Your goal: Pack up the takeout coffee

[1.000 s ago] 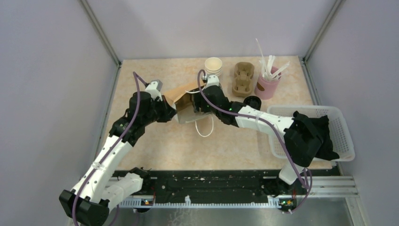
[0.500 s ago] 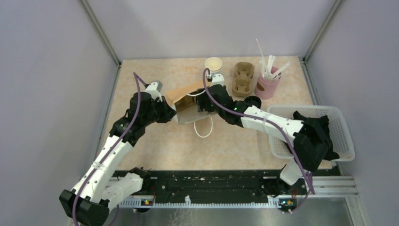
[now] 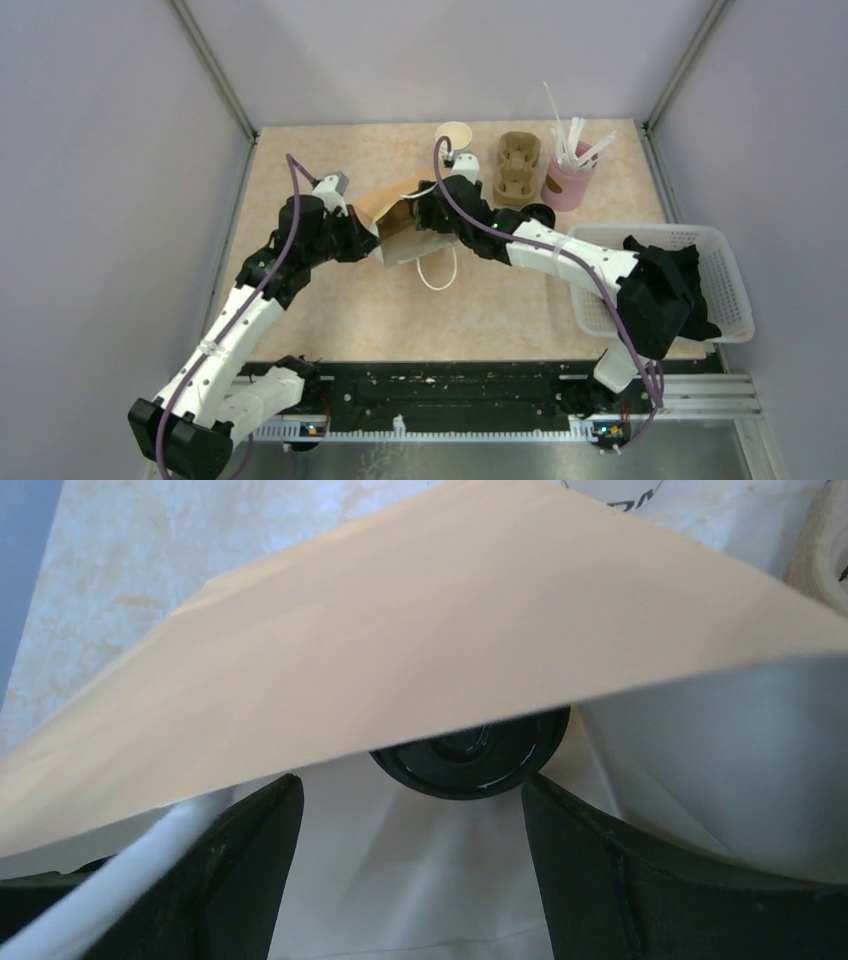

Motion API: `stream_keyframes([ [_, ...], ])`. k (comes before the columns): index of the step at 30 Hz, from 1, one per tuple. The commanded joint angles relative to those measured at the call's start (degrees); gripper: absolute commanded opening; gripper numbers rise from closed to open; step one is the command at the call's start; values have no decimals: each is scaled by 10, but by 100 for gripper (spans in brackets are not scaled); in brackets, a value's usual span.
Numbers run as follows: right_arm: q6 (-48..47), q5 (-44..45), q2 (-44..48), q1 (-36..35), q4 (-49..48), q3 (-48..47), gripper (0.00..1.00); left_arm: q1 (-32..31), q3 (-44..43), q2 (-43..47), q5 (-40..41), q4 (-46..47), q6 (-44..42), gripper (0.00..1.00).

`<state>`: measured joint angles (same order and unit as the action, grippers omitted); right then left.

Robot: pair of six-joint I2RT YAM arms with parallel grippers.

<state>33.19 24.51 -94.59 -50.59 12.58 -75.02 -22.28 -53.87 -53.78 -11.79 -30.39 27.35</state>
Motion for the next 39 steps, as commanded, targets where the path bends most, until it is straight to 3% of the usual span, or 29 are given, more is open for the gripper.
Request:
stream_keyframes([
  [1,-11,-13,39,-3,-53,64,80,1,43,2,-3,14,19,0],
  [8,52,-31,126,-4,-96,183,80,1,69,2,-96,35,86,0],
  [16,146,-5,130,-6,-179,209,71,1,23,1,-119,23,130,0],
  [21,135,58,117,-9,-212,203,74,1,12,3,-132,16,139,0],
  [29,133,115,65,-9,-143,144,80,1,1,-5,-147,27,147,0],
  [39,54,118,22,-12,-144,123,83,1,-13,-28,-150,36,150,0],
])
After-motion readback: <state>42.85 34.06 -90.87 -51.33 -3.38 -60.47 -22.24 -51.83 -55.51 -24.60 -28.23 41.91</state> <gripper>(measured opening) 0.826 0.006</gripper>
